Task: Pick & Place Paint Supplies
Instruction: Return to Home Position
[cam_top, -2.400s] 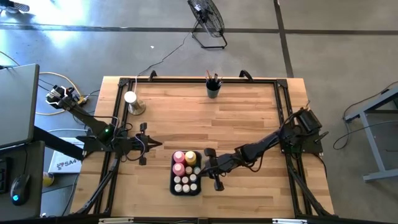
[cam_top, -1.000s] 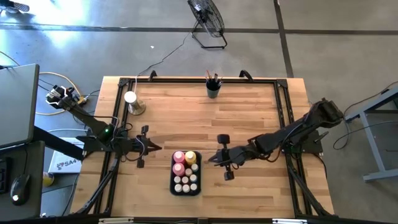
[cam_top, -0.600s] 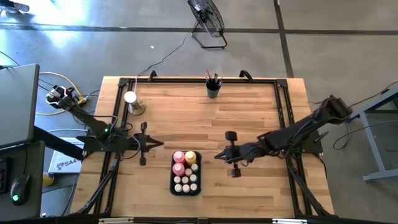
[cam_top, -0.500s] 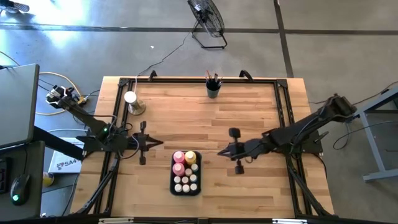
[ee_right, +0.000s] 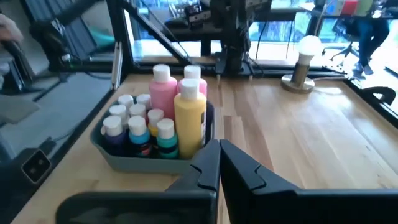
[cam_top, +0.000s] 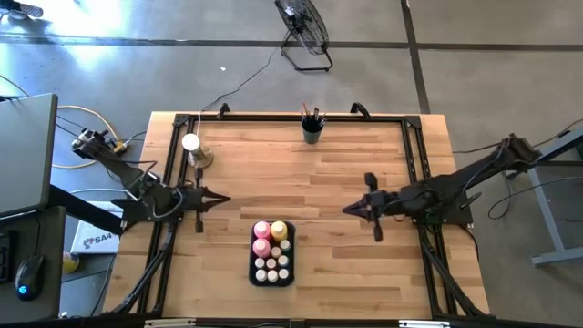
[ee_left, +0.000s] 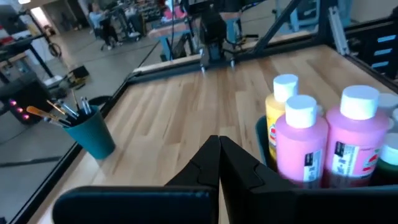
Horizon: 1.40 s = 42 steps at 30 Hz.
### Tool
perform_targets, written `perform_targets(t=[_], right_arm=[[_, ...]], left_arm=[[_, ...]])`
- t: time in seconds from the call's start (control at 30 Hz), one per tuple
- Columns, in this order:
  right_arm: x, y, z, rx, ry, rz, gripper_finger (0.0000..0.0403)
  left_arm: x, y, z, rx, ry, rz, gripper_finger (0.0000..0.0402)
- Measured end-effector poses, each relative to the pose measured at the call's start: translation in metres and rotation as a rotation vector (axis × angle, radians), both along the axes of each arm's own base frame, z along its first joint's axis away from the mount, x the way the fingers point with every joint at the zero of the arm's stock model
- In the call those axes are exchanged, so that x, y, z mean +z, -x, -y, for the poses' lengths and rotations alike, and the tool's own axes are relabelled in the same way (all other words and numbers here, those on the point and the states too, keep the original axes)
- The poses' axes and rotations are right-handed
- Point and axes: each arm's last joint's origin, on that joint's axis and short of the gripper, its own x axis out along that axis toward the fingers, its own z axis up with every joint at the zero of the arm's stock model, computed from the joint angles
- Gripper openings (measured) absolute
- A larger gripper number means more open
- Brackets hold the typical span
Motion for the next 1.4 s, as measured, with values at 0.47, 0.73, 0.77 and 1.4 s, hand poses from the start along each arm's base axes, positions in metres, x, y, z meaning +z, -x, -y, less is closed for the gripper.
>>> perform_targets(t=[0.47, 0.73, 0.77, 1.4], right_arm=[[0.008, 0.039, 0.016, -0.001, -0.061, 0.132, 0.0003], [0.011, 0.050, 0.021, -0.002, -0.065, 0.138, 0.0003], [0.012, 0.051, 0.022, -0.001, -0.067, 0.143, 0.0003], [0.018, 0.073, 0.030, 0.016, -0.090, 0.188, 0.0003]], left_arm=[[0.000, 0.035, -0.022, -0.046, 0.054, 0.028, 0.0000], [0.002, 0.048, -0.030, -0.074, 0.090, 0.080, 0.0000], [0.002, 0.050, -0.031, -0.090, 0.100, 0.091, 0.0000], [-0.014, 0.044, -0.019, -0.363, -0.099, 0.152, 0.0000]])
